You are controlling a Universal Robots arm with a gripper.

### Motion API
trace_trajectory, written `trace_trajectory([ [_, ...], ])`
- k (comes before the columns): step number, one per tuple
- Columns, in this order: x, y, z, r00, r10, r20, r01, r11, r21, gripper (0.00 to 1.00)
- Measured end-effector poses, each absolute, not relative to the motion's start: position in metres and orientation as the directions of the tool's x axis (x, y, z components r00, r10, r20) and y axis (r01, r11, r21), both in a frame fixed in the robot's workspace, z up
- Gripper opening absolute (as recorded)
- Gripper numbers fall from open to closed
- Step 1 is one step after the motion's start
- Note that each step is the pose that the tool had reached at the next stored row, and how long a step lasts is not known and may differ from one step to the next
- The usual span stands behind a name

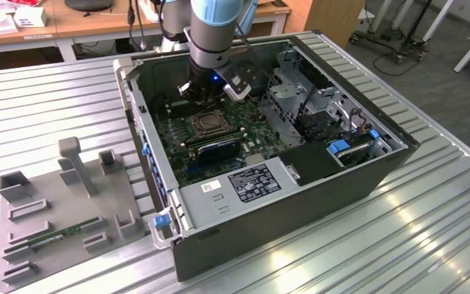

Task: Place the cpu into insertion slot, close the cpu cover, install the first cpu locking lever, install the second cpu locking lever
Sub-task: 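Install the first cpu locking lever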

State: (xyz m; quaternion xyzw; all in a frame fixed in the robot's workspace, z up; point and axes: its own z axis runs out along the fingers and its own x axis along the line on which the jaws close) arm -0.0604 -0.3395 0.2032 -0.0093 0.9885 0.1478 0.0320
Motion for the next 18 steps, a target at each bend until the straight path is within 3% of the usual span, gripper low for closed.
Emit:
trace_trajectory([
  [18, -0.0584, -0.3385, 0.2000, -0.998, -0.009, -0.066, -0.028, 0.956, 0.292, 0.11],
])
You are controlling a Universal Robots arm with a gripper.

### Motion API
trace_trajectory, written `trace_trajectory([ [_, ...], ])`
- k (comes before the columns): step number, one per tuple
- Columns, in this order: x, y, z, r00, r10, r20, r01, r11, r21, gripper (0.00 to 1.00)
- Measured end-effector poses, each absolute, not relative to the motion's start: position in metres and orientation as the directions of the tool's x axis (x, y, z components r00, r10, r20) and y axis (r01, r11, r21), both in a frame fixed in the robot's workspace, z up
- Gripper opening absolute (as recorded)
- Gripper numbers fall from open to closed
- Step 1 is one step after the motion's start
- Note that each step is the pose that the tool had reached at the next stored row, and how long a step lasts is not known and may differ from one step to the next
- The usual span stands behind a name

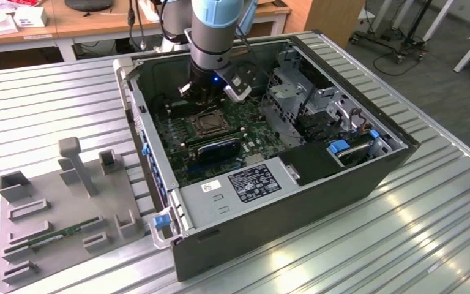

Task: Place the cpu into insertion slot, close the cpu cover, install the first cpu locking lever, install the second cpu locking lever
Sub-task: 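Install the first cpu locking lever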

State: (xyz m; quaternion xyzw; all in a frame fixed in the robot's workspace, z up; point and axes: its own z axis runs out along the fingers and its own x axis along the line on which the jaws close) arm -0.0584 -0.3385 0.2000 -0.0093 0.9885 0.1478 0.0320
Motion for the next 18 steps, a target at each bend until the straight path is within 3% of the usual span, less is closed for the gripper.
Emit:
trace_trajectory([
  [18, -0.0548, -0.3384, 0.1984, -0.998, -0.009, -0.066, -0.028, 0.956, 0.293, 0.11],
])
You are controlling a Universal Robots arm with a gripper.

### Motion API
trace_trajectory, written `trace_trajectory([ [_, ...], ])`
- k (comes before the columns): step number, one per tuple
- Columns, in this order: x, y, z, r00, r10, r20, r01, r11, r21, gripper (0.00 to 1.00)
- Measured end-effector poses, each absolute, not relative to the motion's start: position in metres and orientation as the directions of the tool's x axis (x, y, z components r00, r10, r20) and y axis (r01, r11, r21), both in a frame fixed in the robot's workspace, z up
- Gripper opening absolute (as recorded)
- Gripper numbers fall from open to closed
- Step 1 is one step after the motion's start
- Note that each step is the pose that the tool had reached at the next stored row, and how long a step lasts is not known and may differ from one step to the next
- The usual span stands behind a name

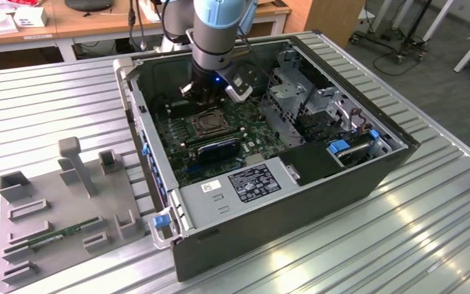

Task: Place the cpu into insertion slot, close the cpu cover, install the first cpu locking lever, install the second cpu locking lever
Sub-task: 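Install the first cpu locking lever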

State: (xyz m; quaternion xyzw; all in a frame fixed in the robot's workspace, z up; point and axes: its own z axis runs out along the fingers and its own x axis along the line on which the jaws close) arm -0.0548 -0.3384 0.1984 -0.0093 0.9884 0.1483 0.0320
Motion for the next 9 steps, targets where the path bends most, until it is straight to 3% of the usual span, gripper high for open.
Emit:
trace_trajectory([
  [9, -0.0531, -0.3384, 0.1974, -0.998, -0.009, -0.066, -0.028, 0.956, 0.293, 0.11],
])
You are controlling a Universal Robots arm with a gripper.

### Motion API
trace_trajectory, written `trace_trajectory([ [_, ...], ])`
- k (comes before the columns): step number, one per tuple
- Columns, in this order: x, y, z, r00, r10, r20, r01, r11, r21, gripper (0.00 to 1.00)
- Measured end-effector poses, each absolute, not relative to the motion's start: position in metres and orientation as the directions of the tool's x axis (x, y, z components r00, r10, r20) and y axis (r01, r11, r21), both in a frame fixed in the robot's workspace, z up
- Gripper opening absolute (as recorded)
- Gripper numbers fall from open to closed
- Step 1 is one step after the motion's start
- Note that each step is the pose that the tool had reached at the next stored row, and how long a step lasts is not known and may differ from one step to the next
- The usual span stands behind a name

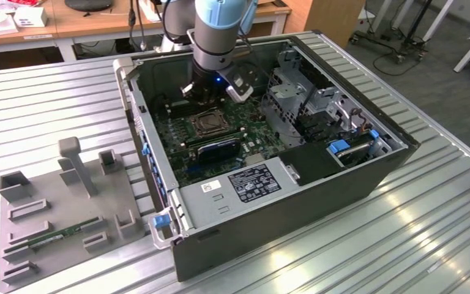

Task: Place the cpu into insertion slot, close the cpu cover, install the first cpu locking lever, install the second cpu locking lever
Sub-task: 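Install the first cpu locking lever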

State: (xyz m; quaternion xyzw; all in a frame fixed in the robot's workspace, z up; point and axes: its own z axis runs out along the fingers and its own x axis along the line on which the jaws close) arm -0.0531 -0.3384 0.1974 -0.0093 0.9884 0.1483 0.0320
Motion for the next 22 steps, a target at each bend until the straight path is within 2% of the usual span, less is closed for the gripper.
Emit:
trace_trajectory([
  [22, -0.0529, -0.3387, 0.1931, -0.998, -0.009, -0.066, -0.028, 0.958, 0.287, 0.11],
])
